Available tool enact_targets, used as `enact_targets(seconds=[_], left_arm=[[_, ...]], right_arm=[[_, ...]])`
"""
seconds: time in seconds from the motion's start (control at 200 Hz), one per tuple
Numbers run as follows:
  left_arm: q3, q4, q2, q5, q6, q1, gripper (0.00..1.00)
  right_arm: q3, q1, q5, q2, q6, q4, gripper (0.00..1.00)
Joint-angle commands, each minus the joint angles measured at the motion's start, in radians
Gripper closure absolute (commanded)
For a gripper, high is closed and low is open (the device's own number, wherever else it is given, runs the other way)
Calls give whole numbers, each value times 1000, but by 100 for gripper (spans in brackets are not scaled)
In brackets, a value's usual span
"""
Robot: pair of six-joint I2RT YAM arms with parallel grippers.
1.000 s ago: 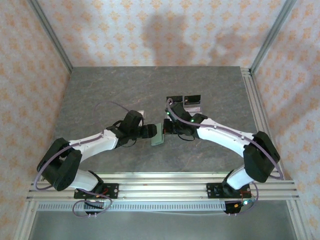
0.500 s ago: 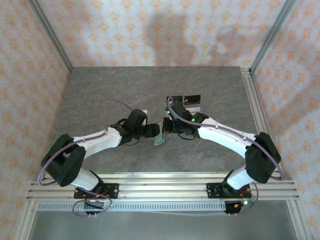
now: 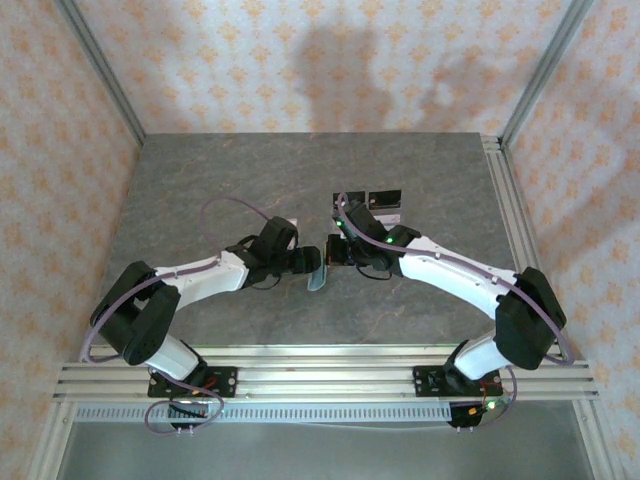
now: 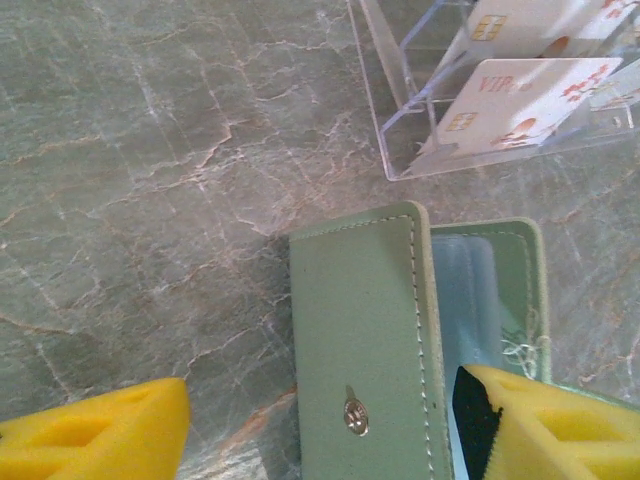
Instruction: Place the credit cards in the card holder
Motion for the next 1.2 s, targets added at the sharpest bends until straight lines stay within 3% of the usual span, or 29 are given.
enact_targets(seconds=[0.0,0.31,0.721,0.816,1.061,1.196], left_arm=[[17,-14,1,-51,5,-10,30],[-62,-25,-42,-138,-17,-11,38],[-184,-9,-66,-186,-47,-11,45],[-201,1,-78,-186,-54,-11,45],[-230,20,-91,-182,-63,-11,46],[-233,17,-105,-184,-60,-13,46]], right_arm=[[0,-2,22,-39,1,-19,100],[-160,-40,42,-64,25,43,100],[-338,-57,91,15,58,178,100],[-355,-62,112,26,64,180,86],[-361,-71,173,33,58,136,68],[-355,-83,224,-2,51,64,50]])
